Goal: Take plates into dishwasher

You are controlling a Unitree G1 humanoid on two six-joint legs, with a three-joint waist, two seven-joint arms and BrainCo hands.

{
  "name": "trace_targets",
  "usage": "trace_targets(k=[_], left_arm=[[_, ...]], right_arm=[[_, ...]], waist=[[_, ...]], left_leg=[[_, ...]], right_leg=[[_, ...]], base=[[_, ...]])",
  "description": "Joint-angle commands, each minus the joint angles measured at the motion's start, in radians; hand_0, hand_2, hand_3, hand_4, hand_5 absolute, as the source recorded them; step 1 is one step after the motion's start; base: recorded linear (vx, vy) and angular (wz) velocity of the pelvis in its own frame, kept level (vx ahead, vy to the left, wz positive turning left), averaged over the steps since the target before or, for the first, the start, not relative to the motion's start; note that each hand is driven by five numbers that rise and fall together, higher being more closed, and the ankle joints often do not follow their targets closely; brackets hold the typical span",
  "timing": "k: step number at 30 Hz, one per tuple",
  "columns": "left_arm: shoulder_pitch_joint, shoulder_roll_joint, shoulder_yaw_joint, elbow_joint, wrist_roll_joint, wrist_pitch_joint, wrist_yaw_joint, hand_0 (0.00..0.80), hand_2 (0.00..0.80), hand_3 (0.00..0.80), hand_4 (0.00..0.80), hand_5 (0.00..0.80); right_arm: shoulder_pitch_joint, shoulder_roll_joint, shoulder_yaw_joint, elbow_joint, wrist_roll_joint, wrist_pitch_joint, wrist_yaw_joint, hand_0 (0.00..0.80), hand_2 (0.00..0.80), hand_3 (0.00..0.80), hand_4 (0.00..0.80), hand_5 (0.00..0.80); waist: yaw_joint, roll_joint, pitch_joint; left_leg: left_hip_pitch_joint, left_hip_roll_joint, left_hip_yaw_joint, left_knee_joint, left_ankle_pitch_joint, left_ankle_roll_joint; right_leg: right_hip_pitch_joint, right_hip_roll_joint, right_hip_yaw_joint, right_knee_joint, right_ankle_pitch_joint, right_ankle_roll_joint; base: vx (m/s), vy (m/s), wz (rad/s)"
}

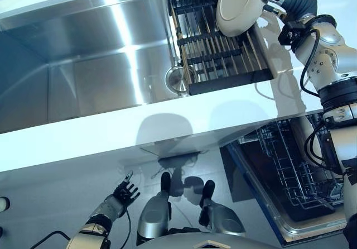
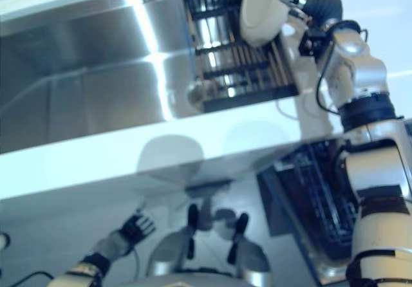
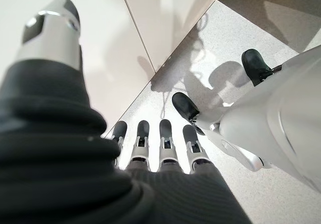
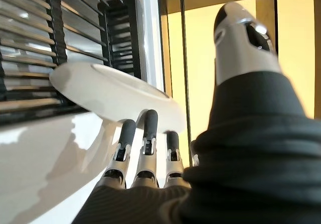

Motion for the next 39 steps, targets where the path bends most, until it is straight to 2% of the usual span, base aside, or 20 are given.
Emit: trace_targets(k=[1, 13, 21, 29, 39], left_arm=[[-0.062, 0.011, -0.067, 0.016, -0.039, -0.002, 0.009, 0.000, 0.000, 0.000, 0.000, 0.000], [-0.071, 0.007, -0.071, 0.018, -0.046, -0.007, 0.009, 0.000, 0.000, 0.000, 0.000, 0.000], [-0.066, 0.011, -0.070, 0.029, -0.029, -0.011, -0.007, 0.000, 0.000, 0.000, 0.000, 0.000], [-0.040, 0.010, -0.058, 0.046, 0.012, -0.013, -0.024, 0.000, 0.000, 0.000, 0.000, 0.000], [-0.030, 0.010, -0.059, 0.071, 0.013, -0.021, -0.052, 0.000, 0.000, 0.000, 0.000, 0.000]], right_arm=[[-0.141, -0.024, 0.059, 0.018, 0.004, -0.030, 0.013, 0.000, 0.000, 0.000, 0.000, 0.000], [-0.142, -0.018, 0.045, 0.027, 0.031, -0.051, -0.006, 0.000, 0.000, 0.000, 0.000, 0.000], [-0.151, -0.045, 0.030, 0.043, 0.065, -0.082, -0.020, 0.000, 0.000, 0.000, 0.000, 0.000], [-0.132, -0.085, 0.003, 0.045, 0.085, -0.077, -0.010, 0.000, 0.000, 0.000, 0.000, 0.000], [-0.142, -0.082, 0.013, 0.081, 0.086, -0.074, 0.007, 0.000, 0.000, 0.000, 0.000, 0.000]], waist=[[0.001, -0.038, 0.008], [0.001, -0.038, 0.010], [0.002, -0.046, -0.001], [0.002, -0.061, -0.041], [0.009, -0.053, -0.047]], left_leg=[[0.001, 0.017, 0.008, -0.003, -0.017, -0.028], [-0.002, 0.018, 0.009, -0.003, -0.015, -0.029], [0.007, 0.018, 0.009, -0.003, -0.020, -0.029], [0.031, 0.018, 0.010, -0.003, -0.028, -0.030], [0.031, 0.018, 0.009, -0.003, -0.029, -0.030]], right_leg=[[-0.012, -0.099, 0.024, 0.028, 0.026, 0.089], [-0.016, -0.100, 0.017, 0.029, 0.027, 0.090], [-0.004, -0.096, 0.015, 0.026, 0.024, 0.089], [0.027, -0.094, 0.010, 0.017, 0.021, 0.090], [0.030, -0.094, 0.007, 0.015, 0.017, 0.086]], base=[[0.000, 0.000, 0.00], [0.000, 0.000, 0.00], [0.001, -0.004, 0.00], [0.043, -0.026, 0.01], [0.004, -0.001, 0.00]])
